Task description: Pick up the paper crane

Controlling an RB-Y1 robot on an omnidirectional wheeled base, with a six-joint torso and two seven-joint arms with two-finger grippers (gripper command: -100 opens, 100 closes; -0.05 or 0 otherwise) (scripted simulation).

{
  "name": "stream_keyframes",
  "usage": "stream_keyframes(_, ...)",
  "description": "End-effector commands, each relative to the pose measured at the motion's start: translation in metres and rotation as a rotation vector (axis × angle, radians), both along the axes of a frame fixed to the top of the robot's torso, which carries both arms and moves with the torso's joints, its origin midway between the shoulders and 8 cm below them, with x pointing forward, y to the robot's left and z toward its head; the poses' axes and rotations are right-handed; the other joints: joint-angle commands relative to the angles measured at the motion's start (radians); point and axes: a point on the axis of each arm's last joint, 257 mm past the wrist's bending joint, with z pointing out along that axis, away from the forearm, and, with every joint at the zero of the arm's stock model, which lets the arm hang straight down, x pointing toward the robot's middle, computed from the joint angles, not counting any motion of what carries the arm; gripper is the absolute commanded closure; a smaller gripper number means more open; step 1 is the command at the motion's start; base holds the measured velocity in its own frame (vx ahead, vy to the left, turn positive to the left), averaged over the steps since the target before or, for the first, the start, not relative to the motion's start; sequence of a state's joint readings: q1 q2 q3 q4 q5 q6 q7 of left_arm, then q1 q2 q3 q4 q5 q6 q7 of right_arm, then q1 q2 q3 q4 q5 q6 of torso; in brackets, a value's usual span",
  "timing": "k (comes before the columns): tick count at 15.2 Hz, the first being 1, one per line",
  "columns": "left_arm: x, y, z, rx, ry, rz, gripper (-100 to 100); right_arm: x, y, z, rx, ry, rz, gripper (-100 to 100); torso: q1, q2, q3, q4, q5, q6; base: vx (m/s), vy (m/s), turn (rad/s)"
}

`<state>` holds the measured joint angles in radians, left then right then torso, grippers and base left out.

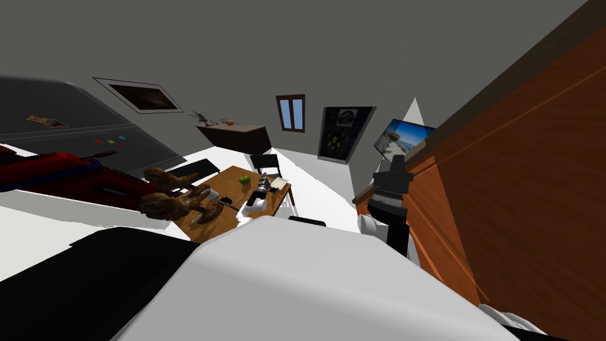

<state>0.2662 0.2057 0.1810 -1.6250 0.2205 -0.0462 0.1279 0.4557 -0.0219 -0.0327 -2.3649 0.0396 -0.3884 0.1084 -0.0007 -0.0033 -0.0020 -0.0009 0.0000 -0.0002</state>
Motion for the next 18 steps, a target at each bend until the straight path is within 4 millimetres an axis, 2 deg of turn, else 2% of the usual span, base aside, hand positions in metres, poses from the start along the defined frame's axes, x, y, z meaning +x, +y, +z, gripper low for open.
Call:
stream_keyframes(1, 0.000, 0.003, -0.016, -0.038, 0.038, 0.014, -100, 0.000, 0.000, 0.000, 0.000, 0.000, 0.000, 0, 0.000, 0.000, 0.000, 0.000, 0.000, 0.000, 0.041, -0.011, 0.028)
stream_keyframes(2, -0.003, 0.006, -0.036, -0.081, 0.081, 0.030, -100, 0.000, 0.000, 0.000, 0.000, 0.000, 0.000, 0, 0.000, 0.000, 0.000, 0.000, 0.000, 0.000, 0.044, -0.016, 0.029)
stream_keyframes(3, -0.003, 0.006, -0.036, -0.081, 0.081, 0.030, -100, 0.000, 0.000, 0.000, 0.000, 0.000, 0.000, 0, 0.000, 0.000, 0.000, 0.000, 0.000, 0.000, 0.041, -0.021, 0.021)
stream_keyframes(4, -0.006, 0.008, -0.055, -0.123, 0.120, 0.046, -100, 0.000, 0.000, 0.000, 0.000, 0.000, 0.000, 0, 0.000, 0.000, 0.000, 0.000, 0.000, 0.000, 0.045, -0.014, 0.030)
stream_keyframes(5, -0.006, 0.008, -0.056, -0.123, 0.123, 0.046, -100, 0.000, 0.000, 0.000, 0.000, 0.000, 0.000, 0, 0.000, 0.000, 0.000, 0.000, 0.000, 0.000, 0.039, -0.009, 0.024)
stream_keyframes(6, -0.010, 0.010, -0.074, -0.165, 0.163, 0.063, -100, 0.000, 0.000, 0.000, 0.000, 0.000, 0.000, 0, 0.000, 0.000, 0.000, 0.000, 0.000, 0.000, 0.034, -0.013, 0.026)
stream_keyframes(7, -0.010, 0.010, -0.074, -0.165, 0.163, 0.063, -100, 0.000, 0.000, 0.000, 0.000, 0.000, 0.000, 0, 0.000, 0.000, 0.000, 0.000, 0.000, 0.000, 0.033, -0.013, 0.020)
stream_keyframes(9, -0.018, 0.010, -0.106, -0.244, 0.233, 0.092, -100, 0.000, 0.000, 0.000, 0.000, 0.000, 0.000, 0, 0.000, 0.000, 0.000, 0.000, 0.000, 0.000, 0.046, -0.010, 0.035)
stream_keyframes(11, -0.020, 0.011, -0.109, -0.245, 0.239, 0.094, -100, 0.000, 0.000, 0.000, 0.000, 0.000, 0.000, 0, 0.000, 0.000, 0.000, 0.000, 0.000, 0.000, 0.044, -0.007, 0.015)
stream_keyframes(12, -0.024, 0.010, -0.124, -0.283, 0.271, 0.109, -100, 0.000, 0.000, 0.000, 0.000, 0.000, 0.000, 0, 0.000, 0.000, 0.000, 0.000, 0.000, 0.000, 0.037, -0.007, 0.014)
stream_keyframes(13, -0.025, 0.010, -0.125, -0.283, 0.274, 0.110, -100, 0.000, 0.000, 0.000, 0.000, 0.000, 0.000, 0, 0.001, 0.000, 0.000, 0.000, 0.000, 0.000, 0.033, -0.005, 0.016)
stream_keyframes(15, -0.035, 0.007, -0.153, -0.353, 0.336, 0.137, -100, 0.000, 0.000, 0.000, 0.000, 0.000, 0.000, 0, 0.001, 0.000, 0.000, 0.000, 0.000, 0.000, 0.043, -0.002, 0.027)
stream_keyframes(16, -0.035, 0.007, -0.154, -0.354, 0.338, 0.138, -100, 0.000, 0.000, 0.000, 0.000, 0.000, 0.000, 0, 0.001, 0.000, 0.000, 0.000, 0.000, 0.000, 0.050, 0.000, 0.025)
stream_keyframes(17, -0.040, 0.005, -0.166, -0.385, 0.366, 0.151, -100, 0.000, 0.000, 0.000, 0.000, 0.000, 0.000, 0, 0.001, 0.000, 0.000, 0.000, 0.000, 0.000, 0.050, -0.001, 0.017)
stream_keyframes(18, -0.040, 0.005, -0.166, -0.385, 0.366, 0.151, -100, 0.000, 0.000, 0.000, 0.000, 0.000, 0.000, 0, 0.001, -0.001, 0.000, 0.000, 0.000, 0.000, 0.047, 0.000, 0.014)
